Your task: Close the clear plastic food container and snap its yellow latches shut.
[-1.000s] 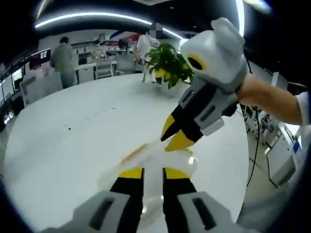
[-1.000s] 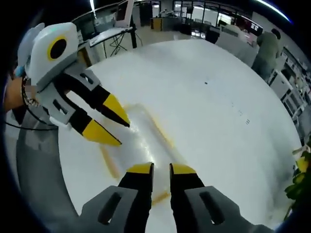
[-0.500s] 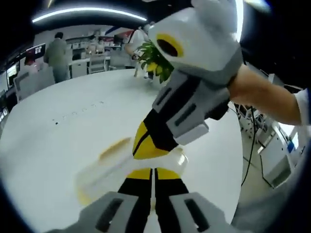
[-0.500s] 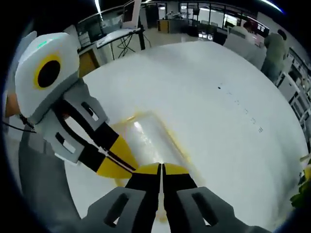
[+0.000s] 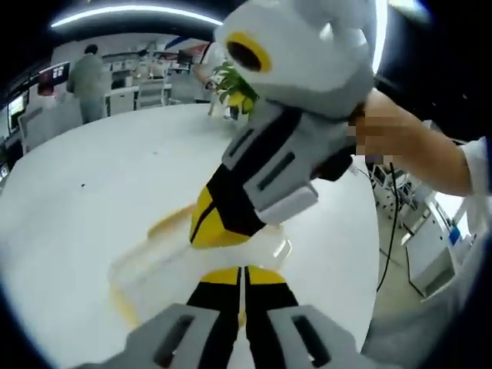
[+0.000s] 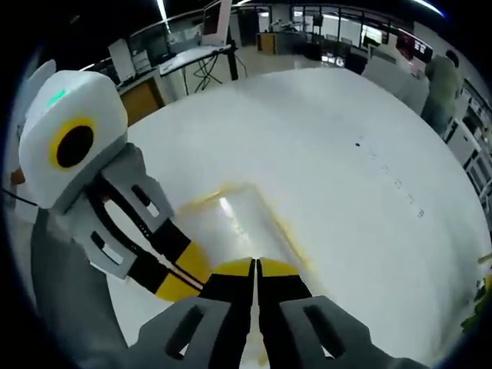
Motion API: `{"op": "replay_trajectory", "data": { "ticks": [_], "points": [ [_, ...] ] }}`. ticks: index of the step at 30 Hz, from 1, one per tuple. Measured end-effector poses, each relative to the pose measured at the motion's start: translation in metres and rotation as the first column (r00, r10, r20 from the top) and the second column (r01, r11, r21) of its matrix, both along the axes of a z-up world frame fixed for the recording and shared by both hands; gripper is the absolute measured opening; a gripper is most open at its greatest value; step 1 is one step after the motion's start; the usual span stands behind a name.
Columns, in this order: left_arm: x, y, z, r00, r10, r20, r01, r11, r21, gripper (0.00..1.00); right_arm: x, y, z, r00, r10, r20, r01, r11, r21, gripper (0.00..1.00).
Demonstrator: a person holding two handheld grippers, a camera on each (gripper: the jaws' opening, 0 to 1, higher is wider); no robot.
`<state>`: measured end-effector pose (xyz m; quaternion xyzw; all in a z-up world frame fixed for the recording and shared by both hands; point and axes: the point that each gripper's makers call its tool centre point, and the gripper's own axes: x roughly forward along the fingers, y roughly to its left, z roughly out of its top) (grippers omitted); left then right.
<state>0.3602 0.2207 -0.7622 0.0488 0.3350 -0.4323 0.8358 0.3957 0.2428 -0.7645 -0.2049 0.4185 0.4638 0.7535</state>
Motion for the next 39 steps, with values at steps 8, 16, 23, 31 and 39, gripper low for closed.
{"op": "replay_trajectory", "data": {
  "ticks": [8,16,23,31,39],
  "points": [
    [-0.002,-0.001,-0.003,1.000,-0.002,-0.003,0.002,1.000,0.001,0.00,0.006,0.001,0.000,1.000,0.004,0.004,-0.004,1.000,-0.003,0.00],
    [-0.002,-0.001,-0.004,1.000,-0.003,-0.005,0.003,1.000,-0.002,0.00,0.040,-0.006,0.015,0.979,-0.053,0.198,0.059,0.998,-0.021,0.00],
    [-0.002,-0.001,-0.003,1.000,0.003,-0.011,-0.003,1.000,-0.012,0.00,0.042,-0.005,0.015,0.982,-0.051,0.181,0.054,0.998,-0.011,0.00],
    [-0.003,-0.003,-0.003,1.000,0.006,-0.015,-0.006,1.000,-0.018,0.00,0.052,-0.009,-0.001,0.984,-0.076,0.159,0.082,0.996,-0.033,0.00],
    [-0.004,-0.005,-0.003,1.000,0.002,-0.021,-0.003,1.000,-0.030,0.00,0.056,-0.015,-0.013,0.984,-0.086,0.157,0.099,0.992,-0.080,0.00]
  ]
}}
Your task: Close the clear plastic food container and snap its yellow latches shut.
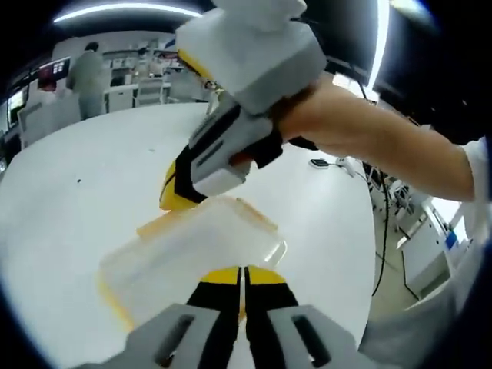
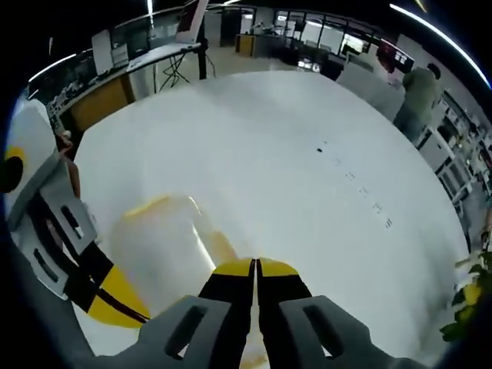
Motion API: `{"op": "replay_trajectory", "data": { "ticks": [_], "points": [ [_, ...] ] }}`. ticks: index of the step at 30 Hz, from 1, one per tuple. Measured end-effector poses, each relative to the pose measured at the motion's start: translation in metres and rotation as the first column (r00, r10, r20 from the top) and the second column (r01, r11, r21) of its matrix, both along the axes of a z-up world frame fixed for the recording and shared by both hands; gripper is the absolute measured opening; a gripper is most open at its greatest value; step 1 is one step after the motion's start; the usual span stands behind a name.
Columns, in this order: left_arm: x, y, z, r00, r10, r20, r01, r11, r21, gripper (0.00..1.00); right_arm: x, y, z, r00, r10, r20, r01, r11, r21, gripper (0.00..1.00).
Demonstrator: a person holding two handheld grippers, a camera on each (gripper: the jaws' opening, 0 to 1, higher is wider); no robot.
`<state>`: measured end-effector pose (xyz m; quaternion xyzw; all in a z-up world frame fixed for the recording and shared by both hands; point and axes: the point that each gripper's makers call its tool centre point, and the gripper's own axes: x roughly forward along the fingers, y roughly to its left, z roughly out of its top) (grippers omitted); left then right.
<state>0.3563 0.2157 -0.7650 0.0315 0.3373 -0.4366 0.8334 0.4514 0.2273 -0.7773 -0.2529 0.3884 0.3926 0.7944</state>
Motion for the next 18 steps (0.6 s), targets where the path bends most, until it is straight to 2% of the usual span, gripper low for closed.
{"op": "replay_trajectory", "data": {
  "ticks": [3,12,16,18],
  "points": [
    [0.000,0.000,0.000,1.000,0.000,-0.001,0.000,1.000,-0.003,0.00,0.000,0.001,0.001,1.000,-0.005,-0.013,0.005,1.000,0.020,0.00],
    [0.001,0.002,0.001,1.000,-0.006,-0.008,0.006,1.000,0.000,0.00,0.003,-0.003,0.012,1.000,-0.004,0.000,0.004,1.000,0.030,0.00],
    [0.005,0.002,0.012,1.000,-0.002,0.000,0.002,0.998,-0.061,0.00,0.003,-0.005,0.014,1.000,0.007,-0.001,-0.007,1.000,0.028,0.00],
    [0.005,0.001,0.015,0.999,-0.035,0.034,0.037,0.997,-0.066,0.00,0.003,-0.005,0.015,1.000,0.012,-0.007,-0.012,1.000,0.028,0.00]
  ]
}}
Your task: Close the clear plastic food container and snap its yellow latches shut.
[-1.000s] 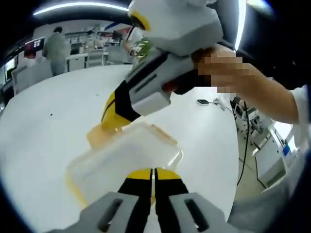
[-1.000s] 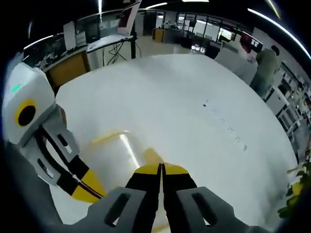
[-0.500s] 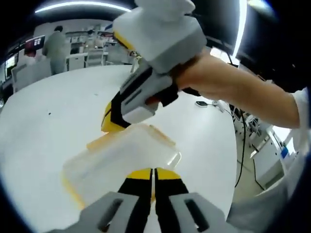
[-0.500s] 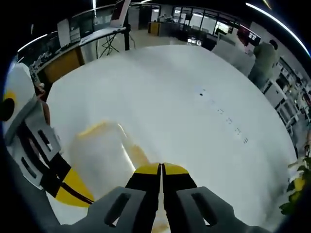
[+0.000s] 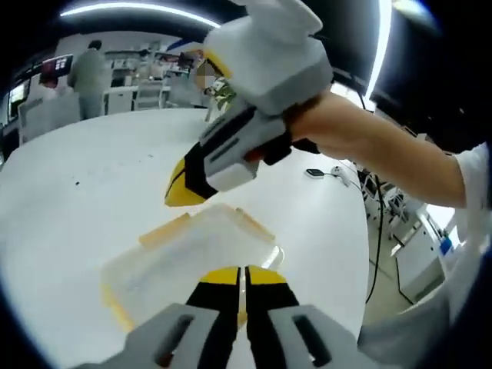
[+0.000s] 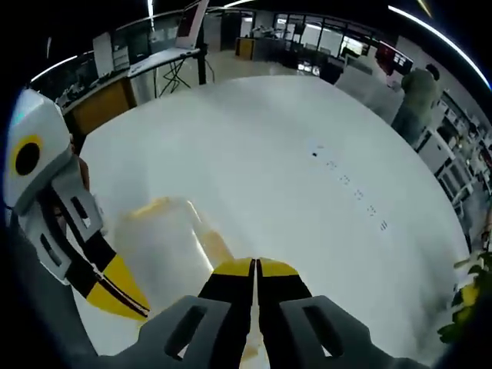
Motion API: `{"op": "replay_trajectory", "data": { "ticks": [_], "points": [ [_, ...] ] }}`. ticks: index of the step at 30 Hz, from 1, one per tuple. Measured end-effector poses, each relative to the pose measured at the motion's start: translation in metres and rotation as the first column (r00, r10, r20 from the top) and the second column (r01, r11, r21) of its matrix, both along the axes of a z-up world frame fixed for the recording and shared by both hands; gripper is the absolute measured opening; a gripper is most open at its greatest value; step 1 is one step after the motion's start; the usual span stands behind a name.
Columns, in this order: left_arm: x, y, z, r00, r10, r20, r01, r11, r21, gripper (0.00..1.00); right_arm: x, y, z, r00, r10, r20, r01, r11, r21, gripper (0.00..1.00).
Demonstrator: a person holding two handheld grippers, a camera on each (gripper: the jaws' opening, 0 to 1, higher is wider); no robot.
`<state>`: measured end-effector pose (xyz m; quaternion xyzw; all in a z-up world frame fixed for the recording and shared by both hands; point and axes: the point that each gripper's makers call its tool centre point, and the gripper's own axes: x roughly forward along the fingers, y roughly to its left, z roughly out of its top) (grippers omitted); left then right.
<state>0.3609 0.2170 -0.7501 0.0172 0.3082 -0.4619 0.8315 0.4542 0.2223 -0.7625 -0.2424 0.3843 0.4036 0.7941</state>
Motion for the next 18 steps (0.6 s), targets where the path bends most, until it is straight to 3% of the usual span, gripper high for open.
{"op": "replay_trajectory", "data": {
  "ticks": [10,13,16,18],
  "points": [
    [0.000,0.002,-0.001,0.987,-0.107,0.117,0.099,0.992,0.073,0.11,-0.007,0.008,0.005,0.998,0.066,-0.012,-0.066,0.998,0.005,0.01],
    [0.000,0.003,-0.004,0.981,-0.134,0.143,0.118,0.986,0.119,0.16,-0.010,0.011,0.007,0.994,0.104,-0.024,-0.104,0.995,0.006,0.05],
    [-0.002,0.003,-0.001,0.973,-0.166,0.163,0.147,0.982,0.121,0.19,-0.016,0.013,0.005,0.986,0.159,-0.045,-0.159,0.987,-0.011,0.10],
    [-0.002,0.004,-0.001,0.962,-0.193,0.191,0.166,0.974,0.152,0.22,-0.022,0.013,0.001,0.978,0.197,-0.075,-0.200,0.979,-0.039,0.17]
  ]
}}
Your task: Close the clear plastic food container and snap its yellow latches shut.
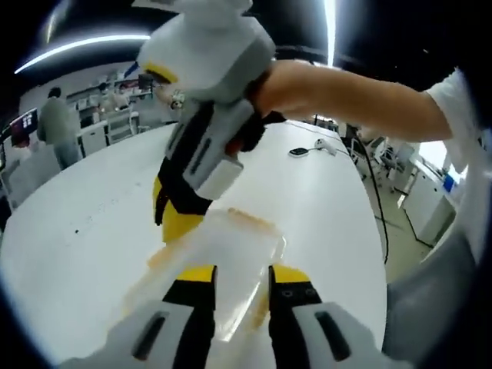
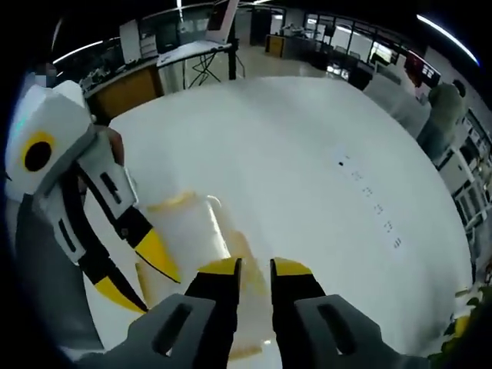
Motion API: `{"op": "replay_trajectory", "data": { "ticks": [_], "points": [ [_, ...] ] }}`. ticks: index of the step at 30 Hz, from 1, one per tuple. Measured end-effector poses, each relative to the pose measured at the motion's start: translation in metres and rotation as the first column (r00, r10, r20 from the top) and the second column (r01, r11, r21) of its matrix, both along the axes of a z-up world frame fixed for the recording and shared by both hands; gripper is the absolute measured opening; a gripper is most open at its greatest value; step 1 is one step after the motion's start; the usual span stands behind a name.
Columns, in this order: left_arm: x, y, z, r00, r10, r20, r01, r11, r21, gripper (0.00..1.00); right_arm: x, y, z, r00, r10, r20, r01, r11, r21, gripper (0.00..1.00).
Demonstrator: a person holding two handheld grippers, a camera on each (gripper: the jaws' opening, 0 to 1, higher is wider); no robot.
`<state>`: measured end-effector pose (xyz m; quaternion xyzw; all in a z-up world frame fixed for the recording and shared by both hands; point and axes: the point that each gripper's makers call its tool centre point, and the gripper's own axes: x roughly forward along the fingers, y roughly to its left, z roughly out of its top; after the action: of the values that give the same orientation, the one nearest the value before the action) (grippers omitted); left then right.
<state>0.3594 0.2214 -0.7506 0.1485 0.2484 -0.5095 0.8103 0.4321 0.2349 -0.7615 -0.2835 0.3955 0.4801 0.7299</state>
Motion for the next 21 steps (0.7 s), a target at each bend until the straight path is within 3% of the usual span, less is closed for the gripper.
{"op": "replay_trajectory", "data": {
  "ticks": [3,8,12,15,21],
  "points": [
    [-0.001,0.001,0.001,0.997,-0.041,0.064,0.039,0.999,0.031,0.24,-0.005,0.000,-0.004,0.999,0.036,-0.015,-0.037,0.999,-0.026,0.25],
    [-0.007,0.000,-0.005,0.996,-0.070,0.052,0.067,0.996,0.061,0.28,-0.007,0.003,-0.005,0.997,0.071,-0.035,-0.073,0.996,-0.049,0.28],
    [-0.011,0.001,-0.011,0.988,-0.125,0.091,0.111,0.984,0.138,0.31,-0.013,0.008,-0.006,0.989,0.135,-0.061,-0.139,0.987,-0.081,0.33],
    [-0.012,0.007,-0.019,0.980,-0.160,0.122,0.128,0.964,0.234,0.31,-0.019,0.009,-0.007,0.981,0.165,-0.098,-0.176,0.978,-0.114,0.33],
    [-0.014,0.004,-0.020,0.972,-0.182,0.147,0.142,0.958,0.249,0.31,-0.024,0.011,-0.012,0.965,0.214,-0.149,-0.237,0.959,-0.158,0.35]
  ]
}}
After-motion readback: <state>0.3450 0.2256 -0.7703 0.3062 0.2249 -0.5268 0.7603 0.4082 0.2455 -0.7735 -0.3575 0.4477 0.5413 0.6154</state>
